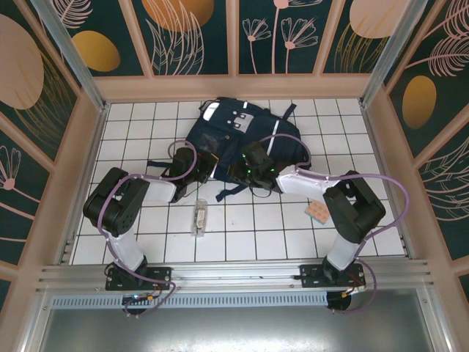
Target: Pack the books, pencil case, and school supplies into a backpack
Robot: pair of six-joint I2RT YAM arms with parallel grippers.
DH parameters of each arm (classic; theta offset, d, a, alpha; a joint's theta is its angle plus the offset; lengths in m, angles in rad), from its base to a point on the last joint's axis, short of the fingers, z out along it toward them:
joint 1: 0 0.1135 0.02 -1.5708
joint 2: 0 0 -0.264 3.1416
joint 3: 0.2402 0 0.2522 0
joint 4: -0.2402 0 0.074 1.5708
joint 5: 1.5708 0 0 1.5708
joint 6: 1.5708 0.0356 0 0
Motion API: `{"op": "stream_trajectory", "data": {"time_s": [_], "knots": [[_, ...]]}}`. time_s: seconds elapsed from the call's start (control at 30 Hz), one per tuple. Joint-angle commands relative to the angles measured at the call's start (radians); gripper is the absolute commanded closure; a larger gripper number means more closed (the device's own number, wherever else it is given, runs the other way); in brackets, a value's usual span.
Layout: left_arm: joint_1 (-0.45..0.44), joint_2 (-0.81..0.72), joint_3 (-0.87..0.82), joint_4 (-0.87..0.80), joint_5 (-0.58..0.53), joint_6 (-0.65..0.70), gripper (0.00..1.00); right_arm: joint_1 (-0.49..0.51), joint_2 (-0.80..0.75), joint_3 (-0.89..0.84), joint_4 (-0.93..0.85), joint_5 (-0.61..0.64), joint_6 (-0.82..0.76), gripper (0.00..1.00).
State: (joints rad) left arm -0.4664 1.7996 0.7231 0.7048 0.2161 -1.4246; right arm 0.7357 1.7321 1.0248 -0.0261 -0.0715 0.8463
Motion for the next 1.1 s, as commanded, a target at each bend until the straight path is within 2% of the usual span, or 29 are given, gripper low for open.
{"op": "stream_trajectory", "data": {"time_s": [0.0, 0.1, 0.4, 0.5, 0.6, 0.83, 0.97, 1.07], "knots": [[-0.017, -0.035, -0.007, 0.085, 0.025, -0.02, 0.97, 0.001, 0.064, 0.029, -0.001, 0.091, 0.03, 0.61], [-0.018, -0.047, -0.011, 0.085, 0.032, -0.023, 0.97, -0.001, 0.099, 0.06, -0.009, 0.178, 0.019, 0.63], [-0.018, -0.079, -0.034, 0.076, 0.045, -0.023, 0.98, -0.007, 0.185, 0.166, 0.004, 0.238, -0.004, 0.63], [-0.016, -0.079, -0.045, 0.069, 0.029, -0.016, 0.97, -0.008, 0.198, 0.213, -0.091, 0.288, -0.046, 0.75], [-0.007, -0.08, -0.038, 0.062, 0.022, -0.004, 0.96, -0.017, 0.16, 0.208, -0.167, 0.339, -0.095, 0.77], [0.012, -0.042, 0.03, 0.051, 0.028, 0.022, 0.96, -0.05, 0.01, 0.109, -0.183, 0.287, -0.162, 0.76], [0.013, -0.041, 0.053, 0.04, 0.032, 0.029, 0.96, -0.053, 0.011, 0.11, -0.199, 0.305, -0.165, 0.76], [0.012, -0.052, 0.05, 0.03, 0.032, 0.03, 0.95, -0.052, 0.029, 0.122, -0.18, 0.263, -0.161, 0.73]]}}
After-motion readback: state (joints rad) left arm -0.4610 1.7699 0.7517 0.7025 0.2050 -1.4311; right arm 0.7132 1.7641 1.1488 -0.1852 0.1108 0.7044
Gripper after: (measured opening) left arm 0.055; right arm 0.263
